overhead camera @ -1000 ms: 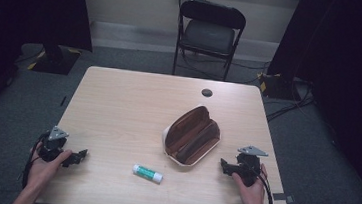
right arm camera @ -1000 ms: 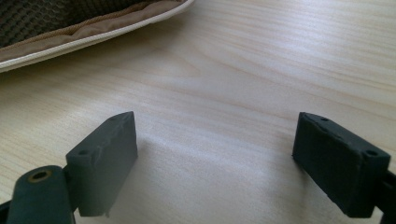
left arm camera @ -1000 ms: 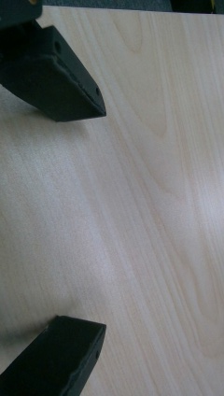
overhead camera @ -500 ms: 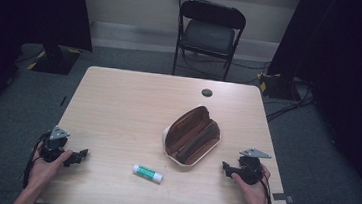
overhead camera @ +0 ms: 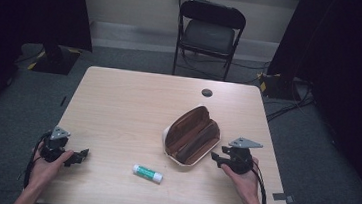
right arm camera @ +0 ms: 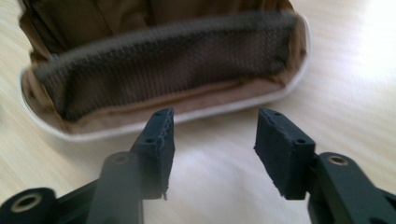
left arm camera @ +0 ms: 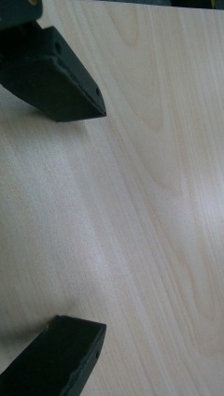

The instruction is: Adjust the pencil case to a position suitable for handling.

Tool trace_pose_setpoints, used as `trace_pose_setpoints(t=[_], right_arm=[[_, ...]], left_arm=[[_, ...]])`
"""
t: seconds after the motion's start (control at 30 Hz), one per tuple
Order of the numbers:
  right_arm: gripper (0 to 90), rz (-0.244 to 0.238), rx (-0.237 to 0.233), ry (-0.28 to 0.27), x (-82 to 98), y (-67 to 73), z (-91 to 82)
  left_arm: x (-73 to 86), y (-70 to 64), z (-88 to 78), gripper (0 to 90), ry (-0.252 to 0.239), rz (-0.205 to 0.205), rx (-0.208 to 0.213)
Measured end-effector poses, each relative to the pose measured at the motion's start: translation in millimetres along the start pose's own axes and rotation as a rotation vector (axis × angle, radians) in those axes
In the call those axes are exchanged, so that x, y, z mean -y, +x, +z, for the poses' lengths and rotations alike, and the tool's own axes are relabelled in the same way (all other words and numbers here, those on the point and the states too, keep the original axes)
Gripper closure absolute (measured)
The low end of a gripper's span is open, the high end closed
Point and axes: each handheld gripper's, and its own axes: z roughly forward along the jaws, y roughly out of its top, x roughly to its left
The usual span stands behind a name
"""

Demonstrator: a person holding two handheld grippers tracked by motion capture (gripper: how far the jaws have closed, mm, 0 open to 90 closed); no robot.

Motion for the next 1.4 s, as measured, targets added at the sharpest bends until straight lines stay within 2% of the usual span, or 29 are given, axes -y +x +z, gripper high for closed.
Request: trace_pose_setpoints(t=[0.13,0.2,0.3,0.4,0.47,0.67,0.8,0.93,1.3,1.4], right_arm=[[52.1,-0.032,-0.022,-0.01,-13.4,6.8,9.5],[54.2,-0.053,-0.03,-0.008,-18.4,9.2,15.5],[57.3,-0.064,-0.043,0.0,-23.1,10.6,23.9],[58.5,-0.069,-0.052,0.011,-24.8,11.8,33.0],[58.5,-0.091,-0.048,0.02,-25.2,13.1,38.7],[58.6,-0.091,-0.063,0.033,-24.2,11.8,50.4],[59.8,-0.113,-0.05,0.068,-19.7,13.2,57.9],[59.4,-0.123,-0.056,0.077,-16.8,14.8,62.1],[59.1,-0.094,-0.066,0.072,-10.7,13.0,61.2],[59.3,-0.109,-0.061,0.074,-9.7,14.9,60.1]], left_arm=[[-0.2,-2.4,0.2,0.0,-0.002,-0.002,0.0],[-0.7,-4.0,0.4,0.0,0.002,0.011,0.004],[-0.8,-4.8,0.9,0.0,-0.001,0.01,0.008],[-0.9,-4.6,0.8,0.0,0.0,0.014,0.007],[-0.9,-4.5,0.9,0.0,0.0,0.014,0.008],[-0.9,-4.5,0.8,0.0,0.0,0.014,0.007],[-0.9,-4.5,0.8,0.0,0.0,0.014,0.007],[-0.9,-4.5,0.7,0.0,0.001,0.014,0.008],[-0.9,-4.6,0.8,0.0,0.0,0.014,0.007],[-0.9,-4.5,0.8,0.0,0.0,0.014,0.007]])
